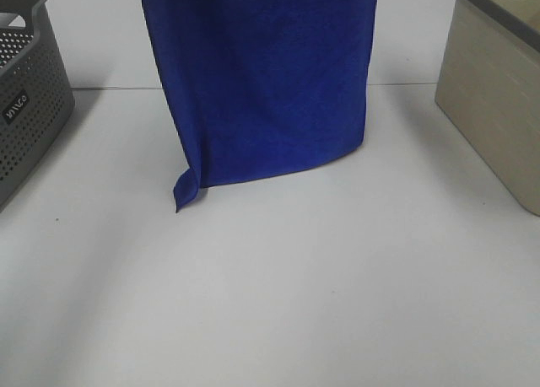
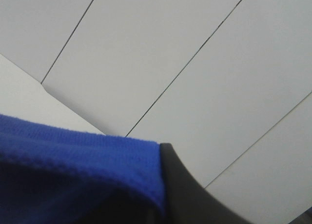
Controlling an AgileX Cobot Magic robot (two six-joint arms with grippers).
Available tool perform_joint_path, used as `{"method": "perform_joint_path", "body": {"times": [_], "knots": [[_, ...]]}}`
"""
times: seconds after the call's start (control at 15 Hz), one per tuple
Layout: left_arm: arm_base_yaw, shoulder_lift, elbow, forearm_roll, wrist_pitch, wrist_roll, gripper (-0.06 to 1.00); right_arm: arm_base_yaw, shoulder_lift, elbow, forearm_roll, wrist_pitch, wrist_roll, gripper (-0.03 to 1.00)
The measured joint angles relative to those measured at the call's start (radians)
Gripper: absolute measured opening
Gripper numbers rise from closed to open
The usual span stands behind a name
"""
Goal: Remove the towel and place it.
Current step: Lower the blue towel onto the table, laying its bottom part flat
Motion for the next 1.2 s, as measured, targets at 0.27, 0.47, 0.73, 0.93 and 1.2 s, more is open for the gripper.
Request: {"method": "perform_joint_path", "body": {"times": [0.27, 0.47, 0.73, 0.93, 1.2], "knots": [[0.048, 0.315, -0.417, 0.002, -0.066, 0.078, 0.0, -0.065, 0.211, -0.267, -0.04, -0.077, 0.108, 0.02], [0.048, 0.45, -0.655, 0.0, -0.065, 0.084, 0.0, -0.087, 0.234, -0.329, -0.041, -0.096, 0.126, 0.02], [0.048, 0.492, -0.692, -0.001, -0.065, 0.045, 0.0, -0.102, 0.244, -0.332, 0.007, -0.071, 0.13, 0.02], [0.042, 0.492, -0.666, 0.019, -0.056, -0.057, 0.0, -0.105, 0.245, -0.331, 0.091, 0.029, 0.108, 0.02], [-0.043, 0.483, -0.611, 0.167, 0.138, -0.391, 0.0, -0.106, 0.232, -0.331, 0.437, 0.245, -0.17, 0.02]]}}
